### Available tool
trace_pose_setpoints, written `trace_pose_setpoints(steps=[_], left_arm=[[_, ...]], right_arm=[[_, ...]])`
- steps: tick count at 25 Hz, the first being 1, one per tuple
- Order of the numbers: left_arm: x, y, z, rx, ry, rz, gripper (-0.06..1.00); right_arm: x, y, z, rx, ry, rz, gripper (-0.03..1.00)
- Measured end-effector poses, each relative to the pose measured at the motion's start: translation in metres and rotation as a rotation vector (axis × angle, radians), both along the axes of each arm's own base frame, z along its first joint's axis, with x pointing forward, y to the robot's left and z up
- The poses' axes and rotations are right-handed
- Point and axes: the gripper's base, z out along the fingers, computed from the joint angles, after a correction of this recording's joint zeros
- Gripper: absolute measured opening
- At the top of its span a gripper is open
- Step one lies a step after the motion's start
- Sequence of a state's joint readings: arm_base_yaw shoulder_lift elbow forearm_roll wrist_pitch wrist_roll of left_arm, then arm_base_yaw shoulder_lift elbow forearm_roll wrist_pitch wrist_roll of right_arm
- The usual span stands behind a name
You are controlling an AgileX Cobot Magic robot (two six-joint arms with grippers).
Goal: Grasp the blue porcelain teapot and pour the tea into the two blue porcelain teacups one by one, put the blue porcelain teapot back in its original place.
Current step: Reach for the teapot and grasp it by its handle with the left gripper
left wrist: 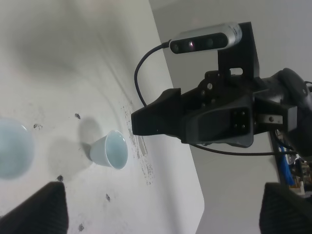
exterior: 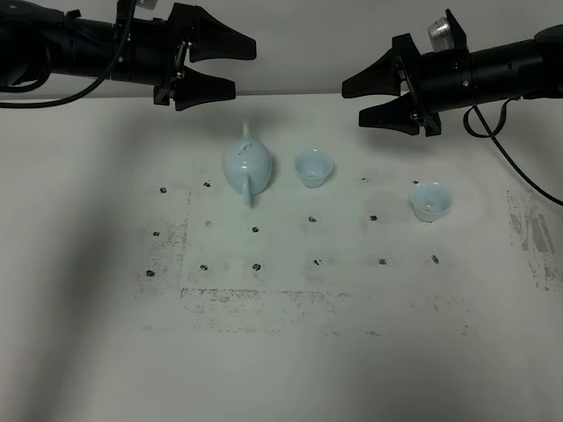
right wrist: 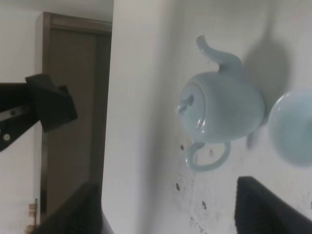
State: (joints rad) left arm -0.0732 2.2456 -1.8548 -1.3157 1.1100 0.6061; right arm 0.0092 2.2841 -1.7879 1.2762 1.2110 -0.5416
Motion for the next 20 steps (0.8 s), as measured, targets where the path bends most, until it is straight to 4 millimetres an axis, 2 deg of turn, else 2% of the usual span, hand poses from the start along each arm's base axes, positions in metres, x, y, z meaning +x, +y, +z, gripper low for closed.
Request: trace_pose_setpoints(steps=[15,20], left_arm=[[0.000,0.000,0.000,0.000,0.000,0.000,0.08],[0.000,0.000,0.000,0.000,0.000,0.000,0.08]], right_arm=[[0.001,0.000,0.001,-0.005,-0.010,0.004,0.55],[0.003,-0.008,0.015,-0.221,-0.094,0.073,0.53]])
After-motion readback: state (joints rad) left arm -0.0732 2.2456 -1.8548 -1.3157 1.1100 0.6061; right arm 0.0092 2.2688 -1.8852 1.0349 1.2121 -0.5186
